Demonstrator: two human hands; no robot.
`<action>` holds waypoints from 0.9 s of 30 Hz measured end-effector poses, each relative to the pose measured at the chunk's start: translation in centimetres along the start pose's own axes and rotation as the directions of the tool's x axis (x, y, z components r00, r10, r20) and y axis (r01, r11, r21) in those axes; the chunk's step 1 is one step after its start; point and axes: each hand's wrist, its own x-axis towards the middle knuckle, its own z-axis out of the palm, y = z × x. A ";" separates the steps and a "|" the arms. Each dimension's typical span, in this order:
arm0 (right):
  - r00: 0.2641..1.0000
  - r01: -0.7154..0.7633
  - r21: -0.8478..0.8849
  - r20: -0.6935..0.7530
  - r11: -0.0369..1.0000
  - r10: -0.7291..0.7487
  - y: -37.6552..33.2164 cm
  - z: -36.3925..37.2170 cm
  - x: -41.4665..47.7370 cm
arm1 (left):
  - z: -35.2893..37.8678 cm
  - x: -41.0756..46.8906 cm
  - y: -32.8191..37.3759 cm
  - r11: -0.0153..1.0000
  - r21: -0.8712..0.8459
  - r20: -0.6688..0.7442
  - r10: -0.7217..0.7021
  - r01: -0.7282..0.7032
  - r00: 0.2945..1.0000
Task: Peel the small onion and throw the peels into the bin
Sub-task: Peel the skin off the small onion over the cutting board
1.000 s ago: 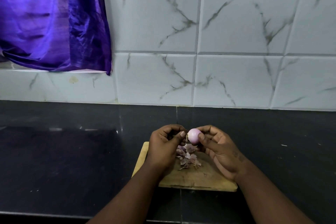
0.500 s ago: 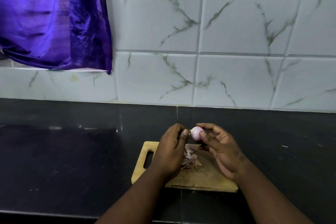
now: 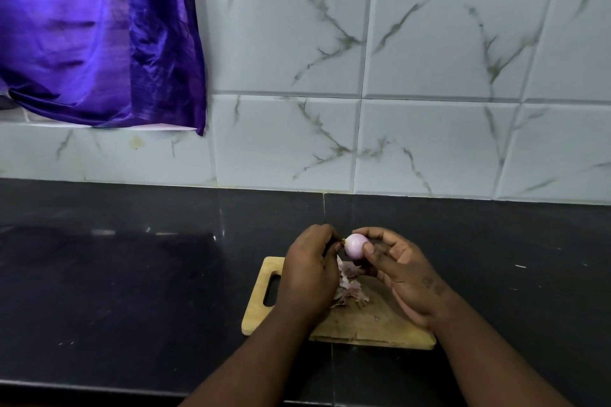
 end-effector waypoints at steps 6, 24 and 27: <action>0.999 -0.037 0.096 0.001 0.995 0.037 0.0 0.0 -0.2 | -0.8 0.5 -1.1 0.987 -0.058 -0.094 -0.155 0.150 0.983; 0.988 -0.056 0.121 -0.138 0.991 0.072 0.0 -0.6 0.3 | -0.6 0.3 -0.3 0.993 0.051 0.105 -0.107 0.102 0.989; 0.985 -0.042 0.117 -0.160 0.992 0.060 0.1 -0.6 0.4 | -0.5 0.2 0.0 0.994 0.063 0.182 -0.097 0.087 0.979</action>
